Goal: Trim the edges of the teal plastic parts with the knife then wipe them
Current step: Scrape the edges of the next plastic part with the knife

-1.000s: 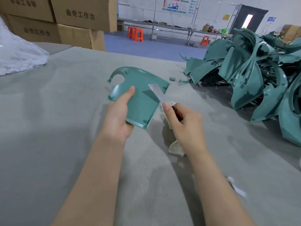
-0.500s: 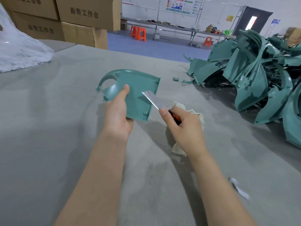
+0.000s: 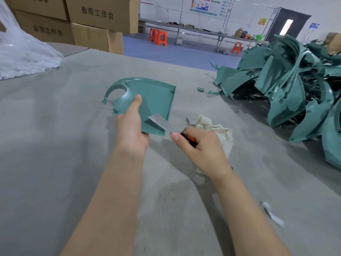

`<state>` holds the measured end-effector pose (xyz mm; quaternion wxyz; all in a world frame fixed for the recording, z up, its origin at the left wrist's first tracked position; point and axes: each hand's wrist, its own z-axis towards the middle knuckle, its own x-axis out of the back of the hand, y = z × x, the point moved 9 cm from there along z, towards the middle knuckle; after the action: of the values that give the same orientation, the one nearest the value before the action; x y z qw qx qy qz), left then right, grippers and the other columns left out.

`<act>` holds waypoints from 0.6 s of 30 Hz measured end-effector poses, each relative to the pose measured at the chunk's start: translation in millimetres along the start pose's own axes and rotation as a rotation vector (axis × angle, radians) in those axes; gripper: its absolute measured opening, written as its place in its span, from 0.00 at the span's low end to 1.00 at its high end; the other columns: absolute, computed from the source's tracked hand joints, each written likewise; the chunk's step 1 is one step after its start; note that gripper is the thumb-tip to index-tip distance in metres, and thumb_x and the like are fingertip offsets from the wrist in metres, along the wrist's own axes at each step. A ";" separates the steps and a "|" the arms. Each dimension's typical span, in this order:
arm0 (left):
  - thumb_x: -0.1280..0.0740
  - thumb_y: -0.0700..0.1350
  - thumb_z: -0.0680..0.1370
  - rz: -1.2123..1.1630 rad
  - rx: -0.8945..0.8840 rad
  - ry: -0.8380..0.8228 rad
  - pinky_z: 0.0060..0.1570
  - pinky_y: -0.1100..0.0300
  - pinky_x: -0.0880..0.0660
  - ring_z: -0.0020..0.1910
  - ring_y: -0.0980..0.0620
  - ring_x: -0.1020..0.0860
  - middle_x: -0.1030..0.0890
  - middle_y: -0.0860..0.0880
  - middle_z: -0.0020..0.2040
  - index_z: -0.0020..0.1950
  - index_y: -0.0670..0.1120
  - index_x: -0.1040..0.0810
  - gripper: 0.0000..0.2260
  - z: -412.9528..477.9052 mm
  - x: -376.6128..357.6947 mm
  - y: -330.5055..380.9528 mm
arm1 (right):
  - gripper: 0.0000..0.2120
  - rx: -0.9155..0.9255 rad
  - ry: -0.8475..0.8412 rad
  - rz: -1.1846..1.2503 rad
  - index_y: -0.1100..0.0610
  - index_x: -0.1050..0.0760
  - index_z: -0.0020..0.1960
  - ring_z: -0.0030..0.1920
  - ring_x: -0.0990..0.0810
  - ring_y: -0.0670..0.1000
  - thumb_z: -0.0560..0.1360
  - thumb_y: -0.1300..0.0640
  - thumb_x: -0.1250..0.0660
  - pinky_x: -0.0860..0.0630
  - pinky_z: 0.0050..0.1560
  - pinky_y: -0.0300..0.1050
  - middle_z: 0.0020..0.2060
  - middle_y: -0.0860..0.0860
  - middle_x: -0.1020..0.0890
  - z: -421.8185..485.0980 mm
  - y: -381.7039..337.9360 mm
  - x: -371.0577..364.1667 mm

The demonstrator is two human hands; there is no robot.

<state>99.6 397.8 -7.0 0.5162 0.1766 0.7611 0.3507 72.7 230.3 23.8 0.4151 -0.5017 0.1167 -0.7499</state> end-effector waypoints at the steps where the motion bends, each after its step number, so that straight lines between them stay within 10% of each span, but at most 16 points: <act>1: 0.32 0.45 0.77 -0.007 -0.004 0.008 0.43 0.56 0.19 0.44 0.51 0.17 0.16 0.48 0.49 0.56 0.46 0.20 0.08 0.7 1.2 0.8 | 0.21 0.005 -0.020 -0.005 0.46 0.39 0.28 0.25 0.35 0.45 0.75 0.40 0.37 0.40 0.29 0.39 0.21 0.45 0.36 -0.2 -1.7 -1.5; 7: 0.32 0.47 0.78 -0.029 -0.067 0.069 0.48 0.54 0.19 0.46 0.51 0.17 0.16 0.49 0.49 0.53 0.48 0.20 0.06 4.1 7.1 8.1 | 0.27 0.008 -0.149 0.124 0.58 0.30 0.32 0.26 0.35 0.45 0.72 0.34 0.39 0.36 0.31 0.46 0.24 0.49 0.34 -3.4 -7.4 -9.1; 14: 0.33 0.43 0.78 0.379 -0.310 -0.117 0.47 0.64 0.23 0.42 0.64 0.20 0.19 0.61 0.41 0.47 0.51 0.22 0.03 -16.1 -32.4 6.1 | 0.09 -0.319 0.295 0.530 0.52 0.26 0.49 0.24 0.30 0.45 0.77 0.47 0.34 0.31 0.26 0.37 0.33 0.47 0.20 -1.3 27.1 47.4; 18: 0.35 0.44 0.79 0.689 -0.388 -0.369 0.44 0.74 0.26 0.41 0.69 0.22 0.20 0.63 0.42 0.46 0.54 0.22 0.06 -34.8 -60.8 -5.8 | 0.08 -0.343 0.421 0.389 0.41 0.29 0.49 0.37 0.25 0.57 0.74 0.45 0.30 0.23 0.45 0.57 0.46 0.55 0.23 -6.8 32.7 63.2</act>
<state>93.0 343.2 36.7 0.5200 0.3794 0.4728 0.6017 73.8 161.4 42.6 0.4268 -0.3668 0.4179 -0.7132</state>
